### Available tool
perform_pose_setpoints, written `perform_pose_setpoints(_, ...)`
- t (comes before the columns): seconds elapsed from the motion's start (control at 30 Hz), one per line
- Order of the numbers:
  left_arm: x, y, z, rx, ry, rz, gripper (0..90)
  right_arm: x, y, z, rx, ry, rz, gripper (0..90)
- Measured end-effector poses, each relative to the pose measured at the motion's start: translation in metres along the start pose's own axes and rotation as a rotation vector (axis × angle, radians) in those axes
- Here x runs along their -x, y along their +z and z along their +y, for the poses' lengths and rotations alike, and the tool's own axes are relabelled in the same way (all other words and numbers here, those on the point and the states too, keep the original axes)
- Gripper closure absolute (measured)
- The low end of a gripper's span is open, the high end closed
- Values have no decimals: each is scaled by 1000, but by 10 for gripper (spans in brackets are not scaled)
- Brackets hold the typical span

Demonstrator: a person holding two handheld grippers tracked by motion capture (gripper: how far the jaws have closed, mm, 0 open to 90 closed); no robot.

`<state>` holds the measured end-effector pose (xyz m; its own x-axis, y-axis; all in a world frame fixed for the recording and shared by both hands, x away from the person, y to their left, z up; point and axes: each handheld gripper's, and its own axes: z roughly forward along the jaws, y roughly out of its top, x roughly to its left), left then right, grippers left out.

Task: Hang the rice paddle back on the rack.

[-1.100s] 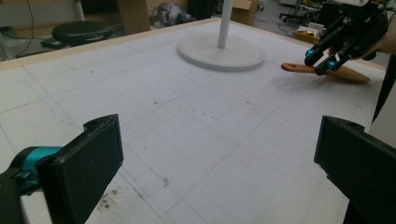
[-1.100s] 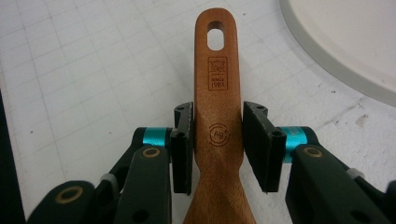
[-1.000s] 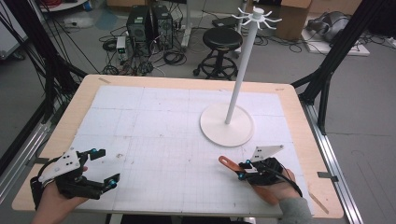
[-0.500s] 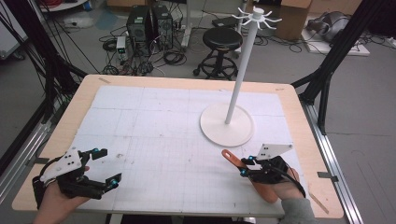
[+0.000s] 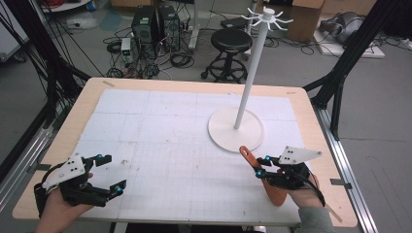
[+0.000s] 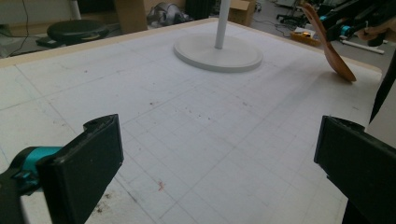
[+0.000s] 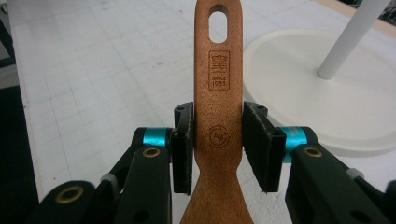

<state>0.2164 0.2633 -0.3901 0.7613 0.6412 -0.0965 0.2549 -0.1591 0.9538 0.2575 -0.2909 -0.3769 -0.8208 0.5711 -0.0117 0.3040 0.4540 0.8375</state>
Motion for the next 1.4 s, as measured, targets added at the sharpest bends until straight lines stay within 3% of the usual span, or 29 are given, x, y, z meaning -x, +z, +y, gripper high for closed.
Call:
perform_pose_setpoints(0.87, -1, 1, -1, -8, 5, 2, 18, 0, -23, 6, 149, 8, -14, 646)
perform_pose_setpoints(1.4, -1, 2, -2, -8, 2, 1, 17, 0, -33, 6, 192, 24, -17, 645)
